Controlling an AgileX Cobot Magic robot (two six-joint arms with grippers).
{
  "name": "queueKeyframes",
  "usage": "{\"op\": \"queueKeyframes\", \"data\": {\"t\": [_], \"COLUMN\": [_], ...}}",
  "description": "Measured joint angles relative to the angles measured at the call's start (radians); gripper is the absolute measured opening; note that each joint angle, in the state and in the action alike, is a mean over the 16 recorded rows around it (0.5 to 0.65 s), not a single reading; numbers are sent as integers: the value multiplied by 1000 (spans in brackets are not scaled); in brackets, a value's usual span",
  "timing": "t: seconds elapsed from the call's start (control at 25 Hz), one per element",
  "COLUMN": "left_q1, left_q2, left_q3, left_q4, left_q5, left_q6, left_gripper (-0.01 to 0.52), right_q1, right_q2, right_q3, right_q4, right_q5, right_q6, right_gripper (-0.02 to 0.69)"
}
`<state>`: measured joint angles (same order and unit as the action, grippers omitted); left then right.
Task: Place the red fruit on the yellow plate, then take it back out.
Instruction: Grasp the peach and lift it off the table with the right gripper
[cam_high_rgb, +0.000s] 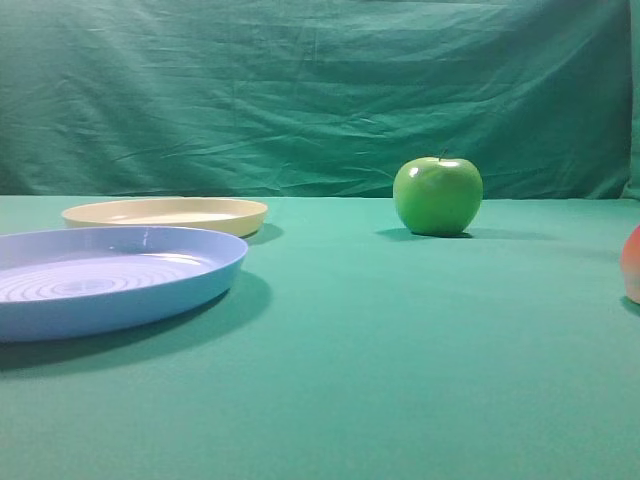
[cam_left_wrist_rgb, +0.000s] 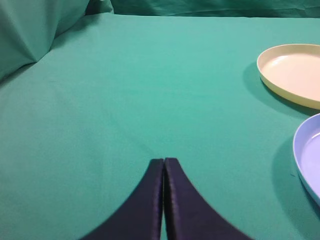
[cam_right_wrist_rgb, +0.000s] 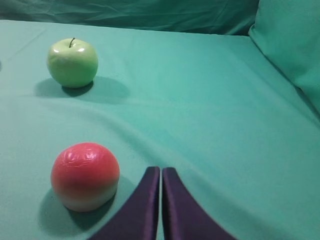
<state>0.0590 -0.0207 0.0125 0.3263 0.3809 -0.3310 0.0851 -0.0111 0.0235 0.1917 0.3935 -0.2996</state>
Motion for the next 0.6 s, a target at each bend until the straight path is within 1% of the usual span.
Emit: {"op": "queueKeyframes", "data": {"t": [0.6], "left_q1": [0], "left_q2": [0], "left_q3": [0], "left_q4": [0], "left_q5": [0], "left_q6": [0], "left_gripper": [0], "right_q1": [0], "right_q2": [0], "right_q3": [0], "right_q4": [0], "right_q5": [0], "right_q6": [0], "right_gripper": [0]}}
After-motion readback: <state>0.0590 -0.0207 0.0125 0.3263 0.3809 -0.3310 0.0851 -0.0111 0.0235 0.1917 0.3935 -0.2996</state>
